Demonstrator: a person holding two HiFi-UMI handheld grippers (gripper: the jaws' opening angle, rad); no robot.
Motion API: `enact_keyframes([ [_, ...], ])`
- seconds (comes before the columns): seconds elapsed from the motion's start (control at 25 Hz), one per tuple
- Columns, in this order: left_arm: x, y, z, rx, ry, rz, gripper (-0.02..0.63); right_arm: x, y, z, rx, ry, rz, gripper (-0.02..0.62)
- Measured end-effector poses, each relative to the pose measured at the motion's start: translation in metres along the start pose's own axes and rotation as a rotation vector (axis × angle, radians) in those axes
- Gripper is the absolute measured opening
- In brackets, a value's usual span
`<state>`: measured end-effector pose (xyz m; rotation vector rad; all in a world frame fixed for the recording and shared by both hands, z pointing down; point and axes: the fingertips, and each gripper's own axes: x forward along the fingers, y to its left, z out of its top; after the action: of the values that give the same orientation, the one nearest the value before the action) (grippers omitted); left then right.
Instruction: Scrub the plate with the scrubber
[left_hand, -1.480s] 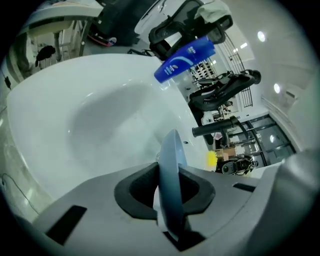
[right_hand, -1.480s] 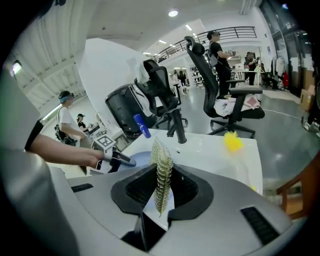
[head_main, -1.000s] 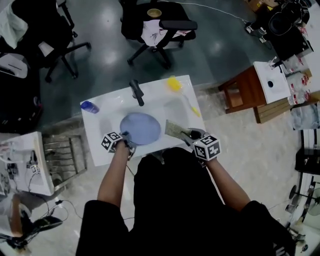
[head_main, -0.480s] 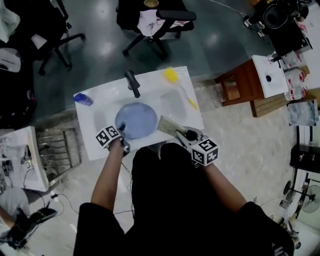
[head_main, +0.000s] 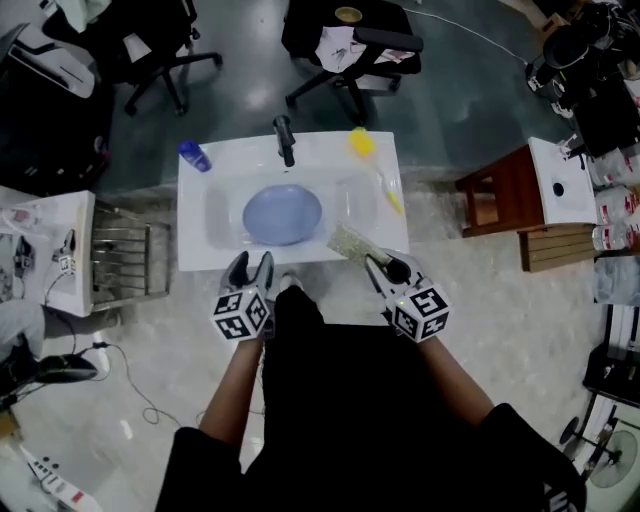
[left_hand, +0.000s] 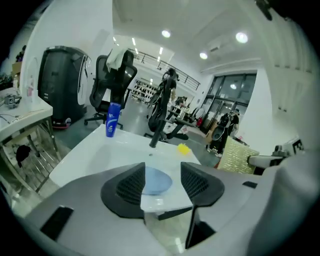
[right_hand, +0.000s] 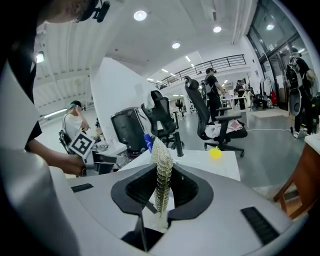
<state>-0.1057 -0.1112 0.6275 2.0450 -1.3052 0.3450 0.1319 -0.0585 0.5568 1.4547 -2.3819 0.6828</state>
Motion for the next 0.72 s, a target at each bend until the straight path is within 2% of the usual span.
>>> enact_keyframes([
  [0.04,-0.016,-0.019,-0.005,-0.004,-0.033,-0.012,0.2,-0.014,0.002,-0.001,-0.009,-0.013,0.005,0.067],
  [0.12,-0.047,-0.056,-0.015,0.017,-0.097,-0.023,0.101,-0.043,0.004,-0.006,-0.024,-0.042,0.013,0.067],
  [0.2,-0.076,-0.094,-0.023,0.107,-0.162,0.0,0.028,-0.073,0.006,-0.014,-0.03,-0.064,0.031,0.067],
  [0.28,-0.106,-0.132,-0.032,0.199,-0.22,0.038,0.013,-0.108,0.006,-0.027,-0.015,-0.073,0.055,0.067],
  [0.32,-0.12,-0.149,-0.038,0.207,-0.242,0.05,0.011,-0.126,0.005,-0.034,-0.008,-0.074,0.063,0.067],
  [0.44,-0.147,-0.188,-0.062,0.154,-0.264,0.064,0.009,-0.176,0.005,-0.052,-0.024,-0.071,0.077,0.066],
  [0.56,-0.157,-0.218,-0.088,0.137,-0.26,0.048,0.006,-0.213,-0.002,-0.057,-0.038,-0.079,0.068,0.066],
  [0.72,-0.172,-0.25,-0.1,0.19,-0.258,0.014,0.006,-0.247,-0.006,-0.06,-0.053,-0.101,0.026,0.066],
])
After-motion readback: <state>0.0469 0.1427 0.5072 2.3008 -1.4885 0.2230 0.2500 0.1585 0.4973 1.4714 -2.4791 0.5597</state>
